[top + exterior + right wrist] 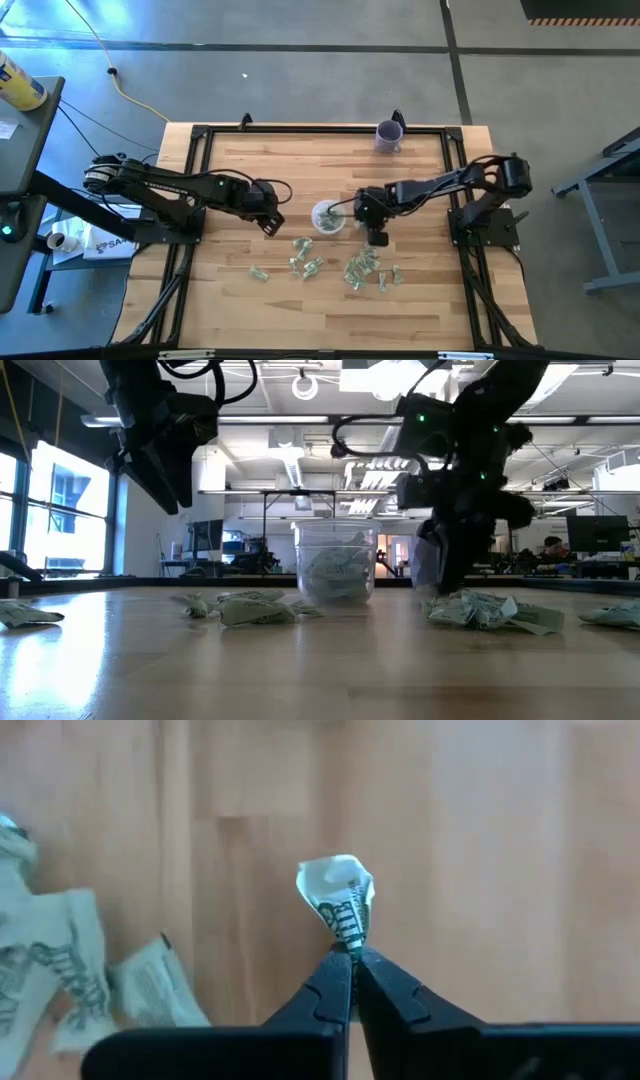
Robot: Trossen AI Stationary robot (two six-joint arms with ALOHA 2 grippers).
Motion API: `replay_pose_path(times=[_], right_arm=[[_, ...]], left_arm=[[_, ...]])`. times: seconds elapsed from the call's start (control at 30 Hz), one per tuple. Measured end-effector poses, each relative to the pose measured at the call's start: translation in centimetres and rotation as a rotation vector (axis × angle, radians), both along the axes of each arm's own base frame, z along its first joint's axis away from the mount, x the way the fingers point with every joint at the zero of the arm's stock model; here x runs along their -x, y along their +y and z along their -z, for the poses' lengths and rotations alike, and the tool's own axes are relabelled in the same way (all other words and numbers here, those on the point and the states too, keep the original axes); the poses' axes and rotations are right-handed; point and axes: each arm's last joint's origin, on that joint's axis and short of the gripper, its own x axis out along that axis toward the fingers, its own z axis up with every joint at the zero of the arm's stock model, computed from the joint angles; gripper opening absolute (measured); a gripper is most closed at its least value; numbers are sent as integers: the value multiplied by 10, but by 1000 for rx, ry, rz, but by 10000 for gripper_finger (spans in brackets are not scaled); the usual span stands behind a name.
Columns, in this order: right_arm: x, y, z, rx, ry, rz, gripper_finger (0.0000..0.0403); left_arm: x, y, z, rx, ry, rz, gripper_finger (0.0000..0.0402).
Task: Pick and place Stevia / Truvia into bins
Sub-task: Put the green stevia packet into the transparent bin
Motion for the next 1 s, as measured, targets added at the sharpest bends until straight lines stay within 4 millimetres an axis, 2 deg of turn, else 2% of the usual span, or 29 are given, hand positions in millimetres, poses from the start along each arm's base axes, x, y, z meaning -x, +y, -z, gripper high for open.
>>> replay_pose_path(times=[0.1, 0.2, 0.3, 0.33, 0.4, 0.5, 0.67, 0.87, 1.0], right_arm=[[2, -3, -30, 12, -51, 43, 17], [1, -5, -67, 51, -142, 68, 5], [-13, -12, -103, 58, -327, 97, 8], [-19, -16, -110, 29, -361, 103, 10], [-33, -23, -111, -59, -373, 98, 10], [-55, -30, -96, -165, -316, 77, 8], [-84, -33, -84, -255, -293, 31, 24], [-88, -37, -75, -249, -233, 35, 109], [-78, -31, -76, -215, -163, -7, 176]], left_arm=[[0, 2, 0, -5, 2, 4, 195], [0, 11, 0, -18, 10, 1, 195], [-1, 26, 0, -45, 18, 15, 195], [-2, 31, -1, -51, 17, 31, 195], [-3, 41, -2, -50, 2, 83, 195], [-6, 52, -3, -42, -37, 143, 195], [-7, 56, -4, -35, -51, 204, 195], [-8, 45, -4, 40, -69, 255, 195], [-9, 23, -3, 68, -53, 299, 195]])
